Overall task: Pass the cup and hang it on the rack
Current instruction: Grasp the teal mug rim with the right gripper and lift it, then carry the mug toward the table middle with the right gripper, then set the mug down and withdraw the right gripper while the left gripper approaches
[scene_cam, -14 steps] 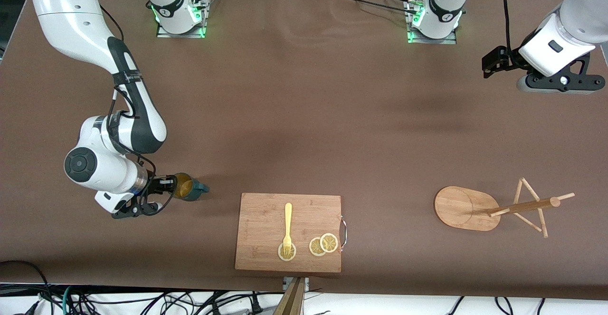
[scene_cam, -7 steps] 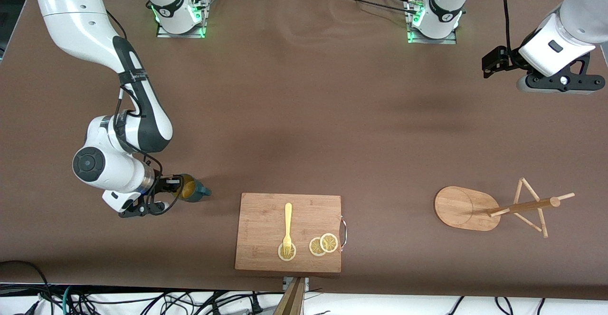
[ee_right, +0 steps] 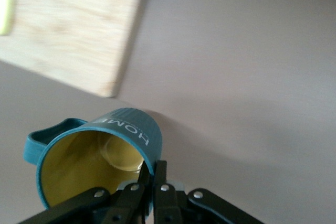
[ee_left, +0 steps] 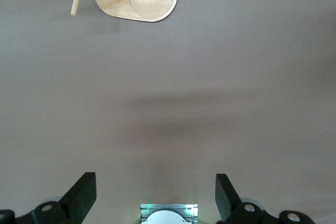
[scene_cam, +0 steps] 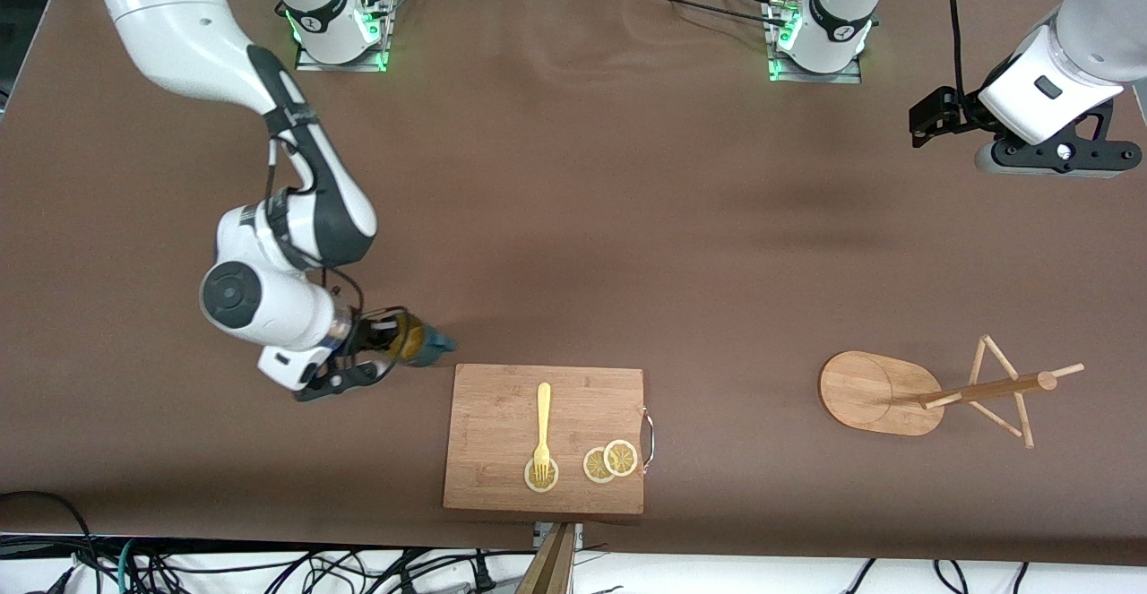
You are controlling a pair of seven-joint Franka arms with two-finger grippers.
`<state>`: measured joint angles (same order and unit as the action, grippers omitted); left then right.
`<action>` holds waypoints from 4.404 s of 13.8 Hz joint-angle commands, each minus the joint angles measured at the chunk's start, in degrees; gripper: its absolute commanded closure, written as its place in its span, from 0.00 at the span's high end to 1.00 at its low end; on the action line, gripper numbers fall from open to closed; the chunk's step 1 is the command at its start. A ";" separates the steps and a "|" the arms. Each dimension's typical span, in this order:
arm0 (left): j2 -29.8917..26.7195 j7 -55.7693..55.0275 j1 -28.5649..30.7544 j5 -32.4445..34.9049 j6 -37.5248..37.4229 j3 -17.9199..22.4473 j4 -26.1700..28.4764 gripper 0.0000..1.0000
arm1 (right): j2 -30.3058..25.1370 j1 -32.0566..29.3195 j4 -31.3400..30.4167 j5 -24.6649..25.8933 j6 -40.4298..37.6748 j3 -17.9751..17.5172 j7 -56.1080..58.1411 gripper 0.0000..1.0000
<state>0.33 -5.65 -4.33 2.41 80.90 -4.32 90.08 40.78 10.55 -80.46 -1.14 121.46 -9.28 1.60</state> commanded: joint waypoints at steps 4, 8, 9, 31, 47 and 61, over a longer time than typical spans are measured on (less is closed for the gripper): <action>0.63 0.73 0.37 0.67 -1.27 -0.16 -1.66 1.00 | -2.11 16.40 -0.05 2.02 -1.49 0.05 -15.27 0.00; 0.63 0.73 0.37 0.67 -1.36 -0.07 -1.66 1.00 | -1.23 25.99 0.30 1.76 -0.35 -0.04 -26.17 0.00; 0.63 0.81 0.37 0.67 -1.36 -0.07 -1.66 1.00 | -0.88 28.71 1.00 2.02 0.00 0.05 -29.43 0.00; 0.72 0.81 0.02 0.49 -3.20 -0.34 -1.58 1.00 | 5.55 44.12 11.55 7.56 -0.96 3.39 -51.08 0.28; 5.20 57.62 9.59 -15.22 -2.34 -0.16 7.90 1.00 | -16.43 12.07 11.29 -3.07 -25.48 4.88 -20.41 1.00; 15.90 126.78 13.21 -55.20 25.86 -4.03 36.73 1.00 | -43.68 7.38 -14.82 -1.51 -29.88 19.03 3.32 1.00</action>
<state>12.43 110.03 8.44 -47.93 103.59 -8.34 125.22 -1.43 17.36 -93.03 -4.20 90.21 9.22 3.17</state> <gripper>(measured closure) 0.000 0.000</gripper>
